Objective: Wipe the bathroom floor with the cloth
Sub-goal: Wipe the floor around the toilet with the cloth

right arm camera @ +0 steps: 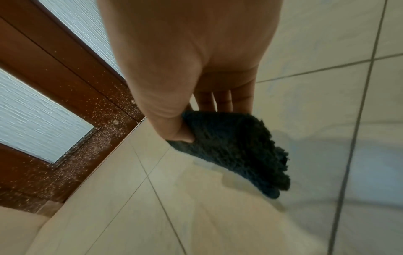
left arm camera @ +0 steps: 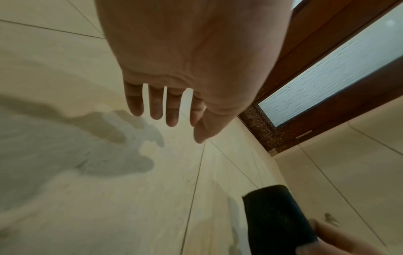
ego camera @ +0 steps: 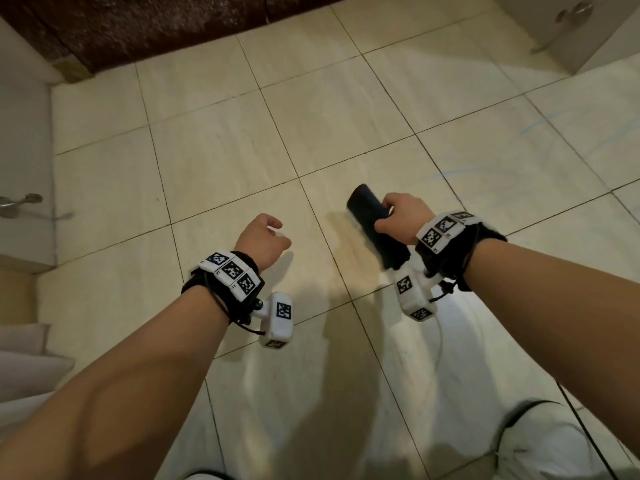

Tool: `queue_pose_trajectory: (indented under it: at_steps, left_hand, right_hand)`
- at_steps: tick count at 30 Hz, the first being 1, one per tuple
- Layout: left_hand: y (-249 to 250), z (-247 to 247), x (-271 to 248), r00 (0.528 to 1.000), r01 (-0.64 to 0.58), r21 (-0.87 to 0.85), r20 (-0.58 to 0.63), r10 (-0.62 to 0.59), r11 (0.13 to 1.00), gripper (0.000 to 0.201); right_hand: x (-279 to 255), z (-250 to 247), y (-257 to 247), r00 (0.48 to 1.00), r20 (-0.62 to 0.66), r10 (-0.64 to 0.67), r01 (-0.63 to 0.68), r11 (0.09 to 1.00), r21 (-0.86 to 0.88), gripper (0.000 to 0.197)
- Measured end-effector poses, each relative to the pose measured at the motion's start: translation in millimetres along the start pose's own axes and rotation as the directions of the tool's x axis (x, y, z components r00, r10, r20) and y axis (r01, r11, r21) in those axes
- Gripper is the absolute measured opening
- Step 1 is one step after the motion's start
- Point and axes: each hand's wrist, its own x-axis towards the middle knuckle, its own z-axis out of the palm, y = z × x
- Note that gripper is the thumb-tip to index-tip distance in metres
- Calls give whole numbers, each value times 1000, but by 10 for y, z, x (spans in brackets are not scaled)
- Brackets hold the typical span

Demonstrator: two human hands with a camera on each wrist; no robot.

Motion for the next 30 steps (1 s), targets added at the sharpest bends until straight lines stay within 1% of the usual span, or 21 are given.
queue_pose_trajectory:
  at_steps: [3, 5, 6, 8, 9, 12, 17, 20, 24, 27, 30]
  left_hand:
    - [-81, -5, 18, 999, 32, 35, -10, -32, 999, 32]
    - [-122, 12, 26, 999, 42, 73, 5, -42, 996, 32]
    - [-136, 20, 24, 999, 43, 91, 13, -44, 995, 32]
    - [-168, 36, 30, 999, 40, 121, 18, -43, 992, 33]
    - [-185, 37, 38, 999, 40, 136, 14, -42, 990, 33]
    - [-239, 13, 70, 998, 59, 205, -15, -58, 977, 35]
    - [-366, -16, 105, 996, 86, 351, -52, -72, 932, 36]
    - [-406, -28, 108, 997, 69, 429, -48, -53, 901, 43]
    - [-411, -47, 117, 998, 57, 450, -61, -33, 891, 48]
    - [-438, -63, 131, 997, 71, 463, -67, -45, 883, 49]
    - [-469, -73, 154, 996, 79, 495, -72, -50, 865, 52]
  right_hand:
    - [78, -130, 76, 993, -106, 59, -63, 998, -27, 24]
    - [105, -110, 71, 986, -151, 69, -74, 997, -27, 27]
    - [106, -59, 52, 989, -139, 54, -60, 997, -39, 32]
    - [109, 89, 13, 998, -57, -13, 9, 996, -85, 45]
    - [115, 166, 2, 998, -25, -50, 47, 993, -106, 47]
    - [136, 300, 14, 993, -9, -119, 116, 978, -173, 43]
    - [211, 462, 67, 995, -1, -102, 99, 961, -259, 50]
    - [281, 556, 21, 999, 7, -39, 39, 958, -283, 58]
    - [344, 624, -63, 999, 28, 31, -19, 932, -361, 73]
    - [369, 620, -97, 998, 60, 34, -7, 916, -402, 75]
    - [308, 671, -77, 996, 85, 3, 35, 895, -445, 74]
